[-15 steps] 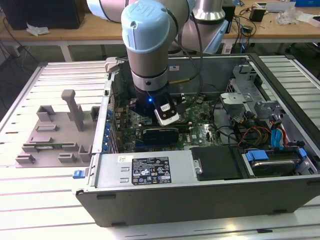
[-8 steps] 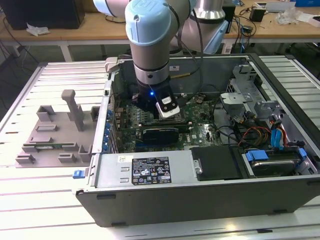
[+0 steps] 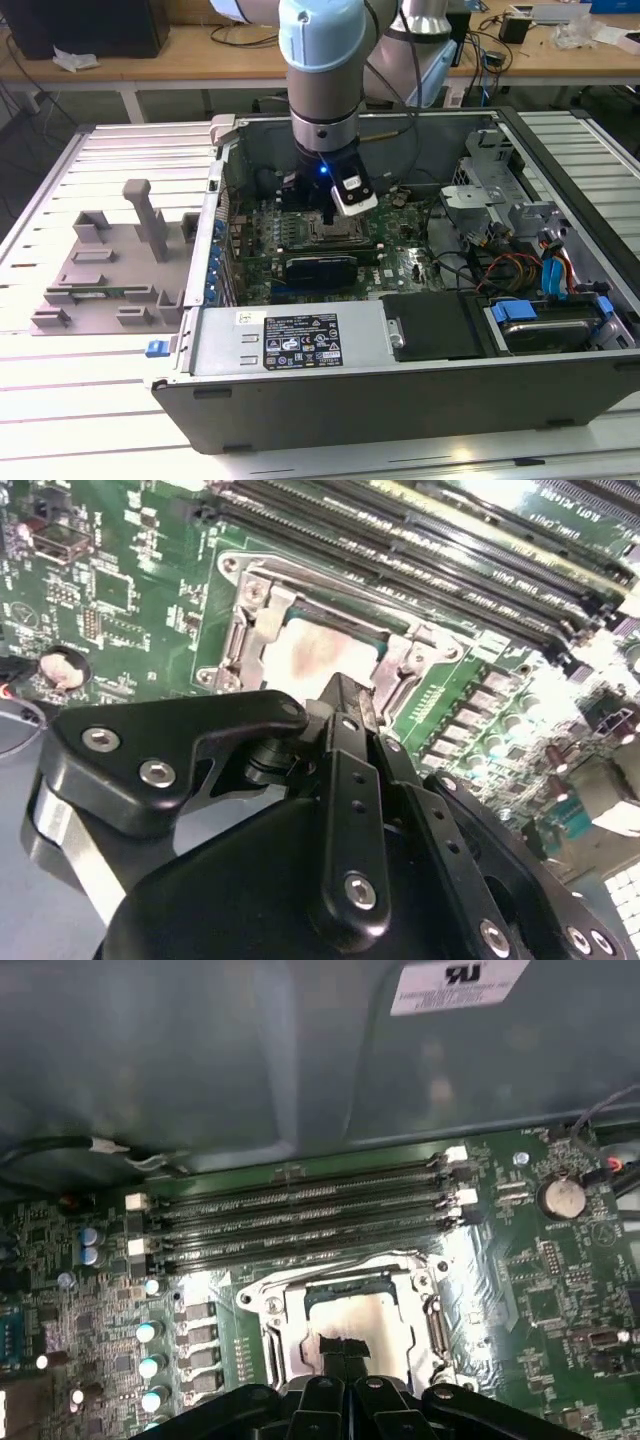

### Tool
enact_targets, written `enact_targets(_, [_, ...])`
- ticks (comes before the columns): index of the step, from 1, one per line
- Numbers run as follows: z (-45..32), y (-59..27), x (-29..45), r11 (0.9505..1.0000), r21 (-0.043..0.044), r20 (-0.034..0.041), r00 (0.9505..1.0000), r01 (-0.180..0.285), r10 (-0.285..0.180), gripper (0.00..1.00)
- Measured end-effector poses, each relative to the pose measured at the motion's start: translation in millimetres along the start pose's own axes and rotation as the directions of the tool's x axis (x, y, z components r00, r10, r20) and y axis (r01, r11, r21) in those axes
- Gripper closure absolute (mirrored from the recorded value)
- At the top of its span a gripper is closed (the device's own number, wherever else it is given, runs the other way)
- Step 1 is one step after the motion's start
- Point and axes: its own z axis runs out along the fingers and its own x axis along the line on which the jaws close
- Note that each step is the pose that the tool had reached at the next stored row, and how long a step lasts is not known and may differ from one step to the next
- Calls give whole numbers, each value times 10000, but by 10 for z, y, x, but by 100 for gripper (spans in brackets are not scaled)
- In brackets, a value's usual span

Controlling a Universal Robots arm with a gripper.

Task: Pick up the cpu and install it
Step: 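Install the second cpu locking lever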

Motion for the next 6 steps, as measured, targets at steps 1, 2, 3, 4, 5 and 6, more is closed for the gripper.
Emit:
enact_targets(1, [-17,18,-39,10000,-2,5,10000,-23,23,89])
enact_targets(2, [-19,19,-45,10000,-1,7,10000,-30,30,89])
enact_targets(3, [-19,19,-46,10000,0,7,10000,-28,28,89])
enact_targets(4, [-19,19,-47,10000,0,6,10000,-29,29,89])
enact_targets(5, [-19,19,-48,10000,0,6,10000,-29,29,89])
enact_targets(6, [-19,20,-49,10000,0,6,10000,-28,28,89])
